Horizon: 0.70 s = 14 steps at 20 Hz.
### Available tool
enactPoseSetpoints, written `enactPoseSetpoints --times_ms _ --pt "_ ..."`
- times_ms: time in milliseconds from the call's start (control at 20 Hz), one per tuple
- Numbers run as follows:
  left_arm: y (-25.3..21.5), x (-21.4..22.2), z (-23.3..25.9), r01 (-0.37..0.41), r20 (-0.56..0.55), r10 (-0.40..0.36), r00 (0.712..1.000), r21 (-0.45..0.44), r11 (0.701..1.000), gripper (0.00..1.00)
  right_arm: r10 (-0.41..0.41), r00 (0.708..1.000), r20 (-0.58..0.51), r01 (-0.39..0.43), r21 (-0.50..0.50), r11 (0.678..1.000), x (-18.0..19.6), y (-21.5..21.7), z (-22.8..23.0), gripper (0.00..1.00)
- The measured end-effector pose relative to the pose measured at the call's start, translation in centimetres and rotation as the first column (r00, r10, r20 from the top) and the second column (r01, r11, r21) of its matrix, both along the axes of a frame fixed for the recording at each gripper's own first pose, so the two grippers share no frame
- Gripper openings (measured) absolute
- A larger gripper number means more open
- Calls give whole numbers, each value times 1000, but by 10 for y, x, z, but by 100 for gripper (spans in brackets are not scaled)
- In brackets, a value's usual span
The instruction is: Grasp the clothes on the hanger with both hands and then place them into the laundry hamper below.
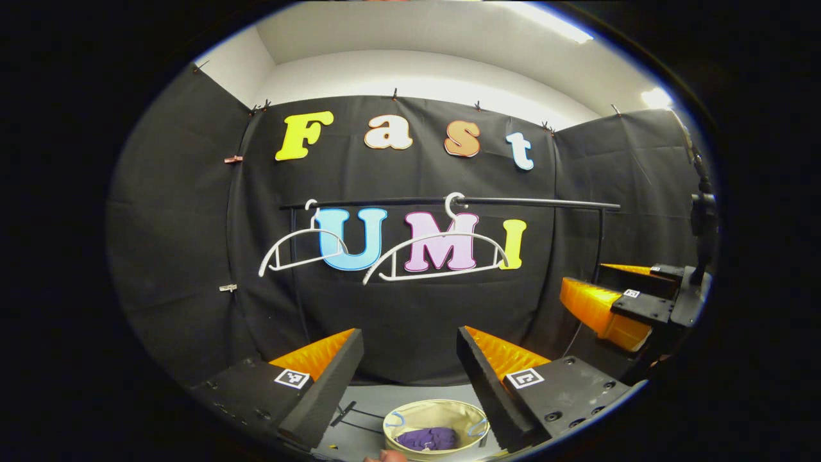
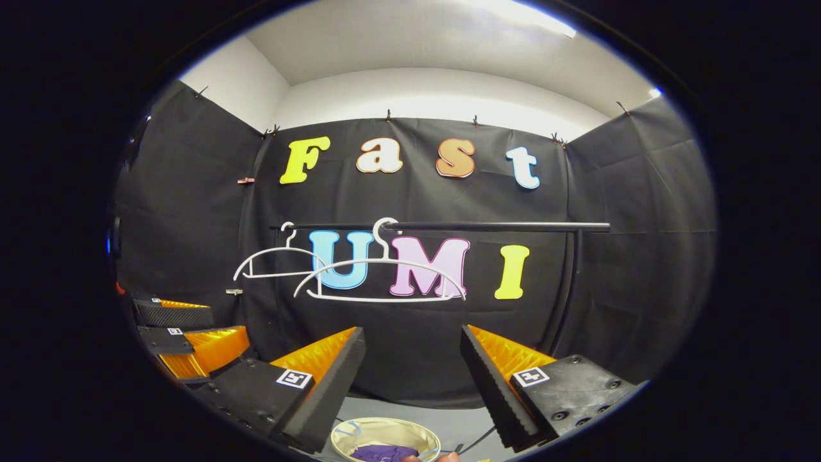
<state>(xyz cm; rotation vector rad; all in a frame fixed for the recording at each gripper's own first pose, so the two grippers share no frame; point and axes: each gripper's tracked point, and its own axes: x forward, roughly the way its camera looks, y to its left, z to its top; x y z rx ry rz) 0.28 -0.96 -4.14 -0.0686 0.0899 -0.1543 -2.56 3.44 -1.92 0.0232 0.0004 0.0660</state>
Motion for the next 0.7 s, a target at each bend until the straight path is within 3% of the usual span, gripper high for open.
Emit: enactPoseSetpoints --times_ms 350,700 --pt "19 -4 17 -51 65 51 997 -4 999 92 -37 997 75 37 0 999 -1 -11 23 98" --pt "23 0 19 -77 80 77 994 4 997 95 -31 998 64 31 -5 1000 4 -11 16 99"
